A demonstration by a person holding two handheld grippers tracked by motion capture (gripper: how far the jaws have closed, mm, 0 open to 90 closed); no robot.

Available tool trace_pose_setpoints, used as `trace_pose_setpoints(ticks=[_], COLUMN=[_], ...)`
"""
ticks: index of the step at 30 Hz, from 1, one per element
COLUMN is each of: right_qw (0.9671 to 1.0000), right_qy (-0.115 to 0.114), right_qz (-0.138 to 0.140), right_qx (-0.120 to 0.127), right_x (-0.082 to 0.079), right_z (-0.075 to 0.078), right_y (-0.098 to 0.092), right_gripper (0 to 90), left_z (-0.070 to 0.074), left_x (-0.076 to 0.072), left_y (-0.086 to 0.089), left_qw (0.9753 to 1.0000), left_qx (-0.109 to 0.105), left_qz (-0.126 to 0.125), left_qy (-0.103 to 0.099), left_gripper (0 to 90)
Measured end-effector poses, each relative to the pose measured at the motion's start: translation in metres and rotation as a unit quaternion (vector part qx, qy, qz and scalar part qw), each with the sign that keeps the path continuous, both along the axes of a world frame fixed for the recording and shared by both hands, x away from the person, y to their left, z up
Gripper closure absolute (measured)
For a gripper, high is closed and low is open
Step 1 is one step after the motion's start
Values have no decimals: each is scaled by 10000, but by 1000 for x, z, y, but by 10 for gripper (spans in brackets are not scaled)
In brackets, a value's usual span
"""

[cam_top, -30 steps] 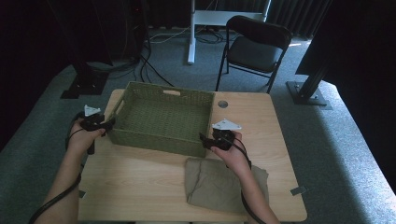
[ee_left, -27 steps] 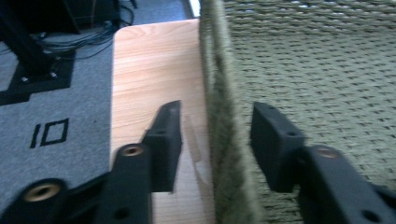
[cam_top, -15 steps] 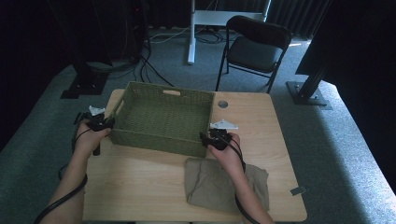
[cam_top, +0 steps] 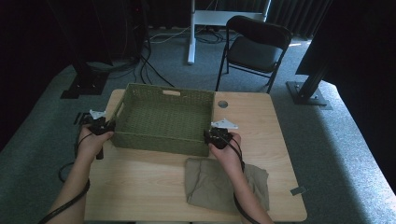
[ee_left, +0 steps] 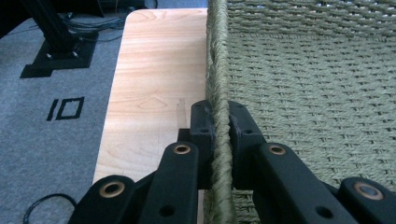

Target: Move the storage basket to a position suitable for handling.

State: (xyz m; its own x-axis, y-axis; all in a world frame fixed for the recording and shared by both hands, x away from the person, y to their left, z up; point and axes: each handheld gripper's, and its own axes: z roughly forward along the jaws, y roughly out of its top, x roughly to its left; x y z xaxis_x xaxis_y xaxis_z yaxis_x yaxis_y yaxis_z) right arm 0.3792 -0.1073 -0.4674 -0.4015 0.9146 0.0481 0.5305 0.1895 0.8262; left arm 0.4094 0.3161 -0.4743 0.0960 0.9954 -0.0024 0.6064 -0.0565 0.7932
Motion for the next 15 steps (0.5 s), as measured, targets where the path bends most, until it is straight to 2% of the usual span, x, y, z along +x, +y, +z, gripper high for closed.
trace_pose_setpoints(ticks=[7,11,12,15], right_qw=[9999,9998,9995,9993], right_qy=[-12,-18,-57,-69], right_qz=[-130,-194,-240,-311], right_qx=[-21,-90,-179,-186], right_x=[2,3,4,5], right_z=[0,0,0,-1], right_y=[-5,-8,-9,-11], right_gripper=[663,677,688,705], left_z=[0,0,1,0], left_x=[-9,-13,-16,-18], left_y=[-8,-12,-16,-18], left_qw=[9999,9999,9999,9998], left_qx=[-101,-106,-88,-123], left_qz=[80,95,97,101], left_qy=[55,78,91,93], left_gripper=[838,838,837,837])
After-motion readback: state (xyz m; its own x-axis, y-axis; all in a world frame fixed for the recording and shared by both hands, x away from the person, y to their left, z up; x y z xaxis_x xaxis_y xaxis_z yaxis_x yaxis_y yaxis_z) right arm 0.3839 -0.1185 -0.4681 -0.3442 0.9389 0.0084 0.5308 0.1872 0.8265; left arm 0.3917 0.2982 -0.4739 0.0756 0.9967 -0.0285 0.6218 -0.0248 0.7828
